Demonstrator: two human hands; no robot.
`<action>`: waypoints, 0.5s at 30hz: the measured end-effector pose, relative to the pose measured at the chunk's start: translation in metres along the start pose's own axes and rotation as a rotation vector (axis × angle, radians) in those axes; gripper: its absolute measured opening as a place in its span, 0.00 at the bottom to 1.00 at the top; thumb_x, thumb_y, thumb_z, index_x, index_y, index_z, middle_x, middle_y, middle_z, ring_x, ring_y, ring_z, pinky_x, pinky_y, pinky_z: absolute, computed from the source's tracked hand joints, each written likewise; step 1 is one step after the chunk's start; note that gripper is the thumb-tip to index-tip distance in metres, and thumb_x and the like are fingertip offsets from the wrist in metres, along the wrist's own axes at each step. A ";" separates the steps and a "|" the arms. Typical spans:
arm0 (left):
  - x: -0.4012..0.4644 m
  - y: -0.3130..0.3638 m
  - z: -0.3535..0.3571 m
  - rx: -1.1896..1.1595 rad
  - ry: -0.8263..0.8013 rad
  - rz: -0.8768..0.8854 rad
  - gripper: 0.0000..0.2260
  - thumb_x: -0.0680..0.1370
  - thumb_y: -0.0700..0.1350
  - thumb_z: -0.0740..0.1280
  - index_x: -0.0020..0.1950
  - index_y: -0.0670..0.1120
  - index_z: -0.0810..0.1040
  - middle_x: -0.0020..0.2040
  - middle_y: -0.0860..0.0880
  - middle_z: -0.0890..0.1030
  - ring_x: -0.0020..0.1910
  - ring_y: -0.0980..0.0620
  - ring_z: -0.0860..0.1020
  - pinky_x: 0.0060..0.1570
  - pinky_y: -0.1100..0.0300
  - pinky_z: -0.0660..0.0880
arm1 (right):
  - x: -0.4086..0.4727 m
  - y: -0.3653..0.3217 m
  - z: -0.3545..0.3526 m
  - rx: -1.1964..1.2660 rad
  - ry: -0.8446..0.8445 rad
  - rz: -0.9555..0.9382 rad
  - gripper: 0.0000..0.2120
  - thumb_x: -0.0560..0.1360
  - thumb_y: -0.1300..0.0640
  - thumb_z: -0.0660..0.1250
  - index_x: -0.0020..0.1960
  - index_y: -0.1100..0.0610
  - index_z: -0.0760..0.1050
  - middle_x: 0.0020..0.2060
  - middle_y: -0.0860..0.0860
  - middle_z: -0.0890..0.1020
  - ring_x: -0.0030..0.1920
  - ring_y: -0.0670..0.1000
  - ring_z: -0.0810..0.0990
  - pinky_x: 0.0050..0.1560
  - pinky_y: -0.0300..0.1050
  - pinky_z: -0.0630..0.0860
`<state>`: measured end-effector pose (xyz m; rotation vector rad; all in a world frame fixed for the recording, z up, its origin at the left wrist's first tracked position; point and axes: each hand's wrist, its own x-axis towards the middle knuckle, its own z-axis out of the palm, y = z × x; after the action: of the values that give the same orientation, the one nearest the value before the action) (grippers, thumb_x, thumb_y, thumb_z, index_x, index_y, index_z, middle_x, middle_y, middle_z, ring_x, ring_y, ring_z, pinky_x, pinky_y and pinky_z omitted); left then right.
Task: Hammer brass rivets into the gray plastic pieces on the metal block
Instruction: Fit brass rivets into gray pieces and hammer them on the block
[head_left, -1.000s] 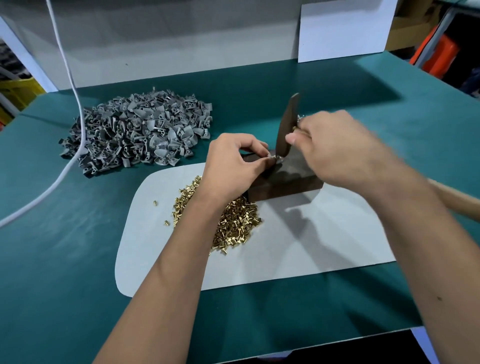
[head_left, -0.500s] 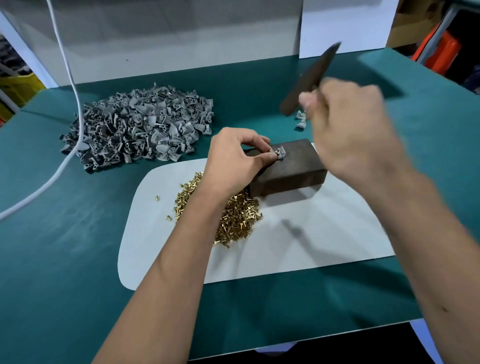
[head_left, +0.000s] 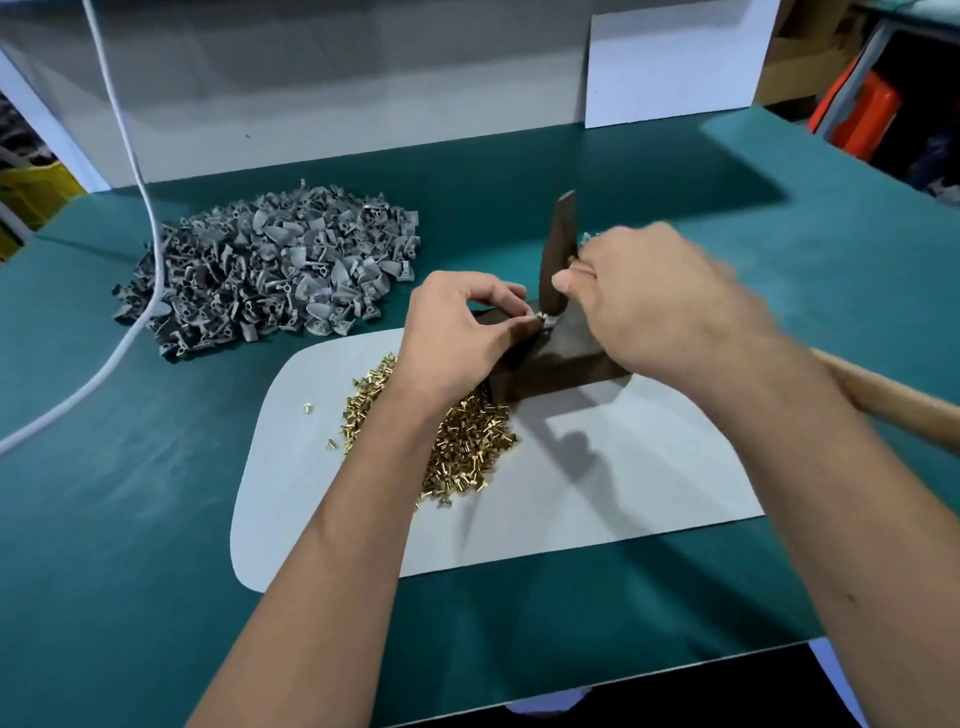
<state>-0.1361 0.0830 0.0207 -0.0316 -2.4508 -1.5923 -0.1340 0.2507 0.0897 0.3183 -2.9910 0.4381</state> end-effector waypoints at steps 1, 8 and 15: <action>0.000 0.000 0.000 0.005 -0.001 -0.006 0.04 0.71 0.39 0.80 0.41 0.42 0.86 0.50 0.50 0.87 0.52 0.56 0.84 0.60 0.52 0.80 | 0.001 0.000 -0.004 0.034 0.089 -0.004 0.17 0.82 0.43 0.59 0.39 0.51 0.67 0.35 0.52 0.71 0.39 0.62 0.72 0.40 0.49 0.67; 0.001 -0.001 0.001 0.001 0.012 0.004 0.04 0.71 0.38 0.80 0.40 0.42 0.87 0.50 0.49 0.86 0.53 0.55 0.84 0.59 0.51 0.81 | 0.000 0.004 0.006 0.015 -0.077 0.008 0.16 0.83 0.45 0.59 0.41 0.52 0.68 0.43 0.57 0.78 0.43 0.61 0.72 0.43 0.50 0.69; 0.003 -0.003 0.001 -0.003 0.003 -0.007 0.04 0.71 0.38 0.80 0.40 0.42 0.86 0.51 0.49 0.87 0.53 0.54 0.84 0.61 0.49 0.79 | 0.004 0.000 0.004 0.129 0.194 -0.051 0.18 0.84 0.43 0.56 0.42 0.54 0.70 0.39 0.54 0.74 0.39 0.60 0.69 0.41 0.49 0.66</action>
<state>-0.1398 0.0821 0.0180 -0.0216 -2.4488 -1.5979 -0.1380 0.2487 0.0868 0.3407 -2.7659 0.6203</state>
